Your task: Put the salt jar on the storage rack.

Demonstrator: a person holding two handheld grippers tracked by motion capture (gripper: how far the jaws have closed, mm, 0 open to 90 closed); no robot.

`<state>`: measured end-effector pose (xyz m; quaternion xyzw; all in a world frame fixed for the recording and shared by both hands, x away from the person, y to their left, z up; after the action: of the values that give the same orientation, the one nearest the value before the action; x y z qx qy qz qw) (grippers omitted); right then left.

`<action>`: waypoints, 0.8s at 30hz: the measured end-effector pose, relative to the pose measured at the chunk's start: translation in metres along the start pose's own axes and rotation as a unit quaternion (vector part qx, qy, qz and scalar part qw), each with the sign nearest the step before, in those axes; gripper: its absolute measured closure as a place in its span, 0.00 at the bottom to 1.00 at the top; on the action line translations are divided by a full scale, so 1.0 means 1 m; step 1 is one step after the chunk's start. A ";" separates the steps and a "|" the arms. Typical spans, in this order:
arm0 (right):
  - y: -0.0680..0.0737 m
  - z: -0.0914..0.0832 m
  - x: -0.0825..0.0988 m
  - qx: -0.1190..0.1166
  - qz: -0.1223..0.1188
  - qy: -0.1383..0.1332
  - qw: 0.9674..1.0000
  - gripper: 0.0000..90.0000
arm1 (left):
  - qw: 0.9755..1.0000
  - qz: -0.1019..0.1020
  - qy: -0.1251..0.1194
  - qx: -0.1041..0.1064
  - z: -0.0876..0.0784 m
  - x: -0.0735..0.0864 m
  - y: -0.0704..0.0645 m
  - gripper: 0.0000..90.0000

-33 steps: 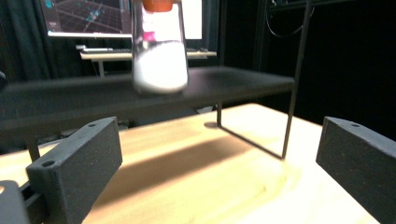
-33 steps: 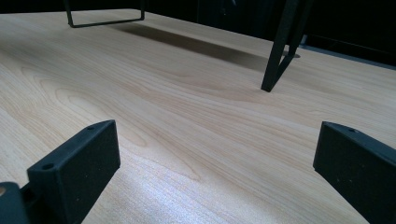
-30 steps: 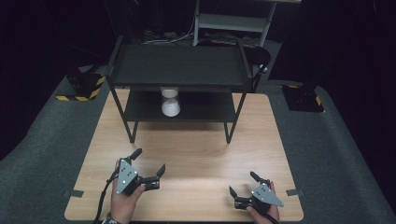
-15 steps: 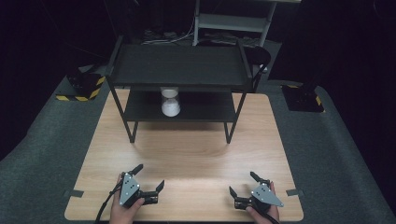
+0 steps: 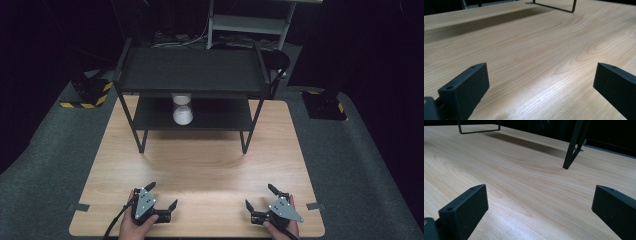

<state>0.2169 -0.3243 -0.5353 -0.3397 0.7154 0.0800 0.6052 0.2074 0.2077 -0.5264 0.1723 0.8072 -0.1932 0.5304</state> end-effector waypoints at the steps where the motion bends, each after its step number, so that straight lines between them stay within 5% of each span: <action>1: 0.000 0.000 0.000 0.000 0.000 0.000 1.000 0.01 | 1.000 -0.003 0.003 0.002 0.000 0.000 0.001 0.01; 9: 0.001 0.000 0.000 0.000 -0.001 0.000 1.000 0.01 | 1.000 0.001 0.028 -0.012 0.005 -0.008 0.001 0.01; 24: 0.000 0.002 -0.002 -0.002 0.002 0.004 1.000 0.01 | 1.000 0.007 0.026 -0.001 0.003 -0.006 0.002 0.01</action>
<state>0.2186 -0.3229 -0.5343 -0.3395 0.7185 0.0809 0.6016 0.2133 0.2070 -0.5219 0.1827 0.8194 -0.1844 0.5111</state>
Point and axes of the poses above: each handheld gripper's, and its own axes: z roughly forward along the jaws, x roughly out of its underside, y roughly to its left, the point moved 4 cm from there along z, roughly forward along the jaws, and after that the axes turned 10 degrees about -z, right-handed, at the moved point
